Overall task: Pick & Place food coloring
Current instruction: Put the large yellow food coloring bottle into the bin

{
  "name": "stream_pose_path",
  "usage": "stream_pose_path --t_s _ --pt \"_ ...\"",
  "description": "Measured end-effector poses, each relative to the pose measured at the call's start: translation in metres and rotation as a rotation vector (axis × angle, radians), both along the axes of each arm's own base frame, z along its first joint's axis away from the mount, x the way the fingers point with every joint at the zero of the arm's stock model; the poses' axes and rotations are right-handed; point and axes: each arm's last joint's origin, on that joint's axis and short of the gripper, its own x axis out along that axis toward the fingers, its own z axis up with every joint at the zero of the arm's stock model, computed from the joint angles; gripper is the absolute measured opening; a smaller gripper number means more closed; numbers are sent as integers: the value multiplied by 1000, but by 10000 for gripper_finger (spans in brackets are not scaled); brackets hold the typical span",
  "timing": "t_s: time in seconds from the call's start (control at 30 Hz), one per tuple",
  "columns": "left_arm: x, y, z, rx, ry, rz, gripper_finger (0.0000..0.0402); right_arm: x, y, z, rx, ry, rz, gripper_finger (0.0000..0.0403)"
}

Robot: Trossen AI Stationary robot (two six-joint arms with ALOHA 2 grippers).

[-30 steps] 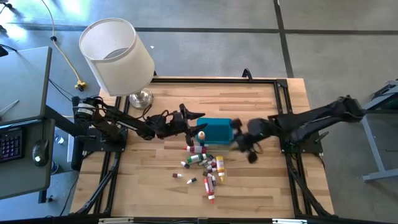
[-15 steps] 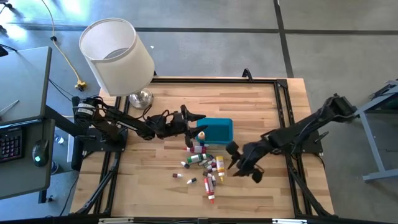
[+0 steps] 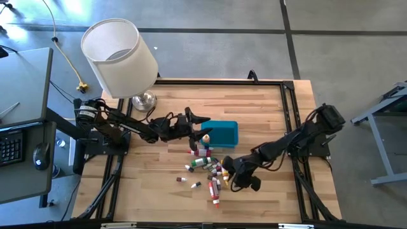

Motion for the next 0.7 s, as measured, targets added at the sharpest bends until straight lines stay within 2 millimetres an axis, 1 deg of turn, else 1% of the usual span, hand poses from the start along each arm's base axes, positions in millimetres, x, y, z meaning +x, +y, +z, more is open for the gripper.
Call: stream_pose_path --t_s 0.1,0.17,0.3,0.37,0.5,0.7 --pt "0 0 0 1 -1 -1 214 9 2 2 -117 2 22 182" --pt "0 0 0 1 -4 -1 214 13 2 3 -207 37 41 182" --pt "0 -1 1 12 -6 -39 214 21 5 6 -264 100 101 182" --pt "0 -2 1 25 -6 -83 214 24 7 2 -289 124 147 182" --pt "0 -4 1 41 -11 -140 214 33 11 -5 -344 111 223 181" --pt "0 -4 1 41 -12 -150 214 44 12 -14 -471 88 240 181"
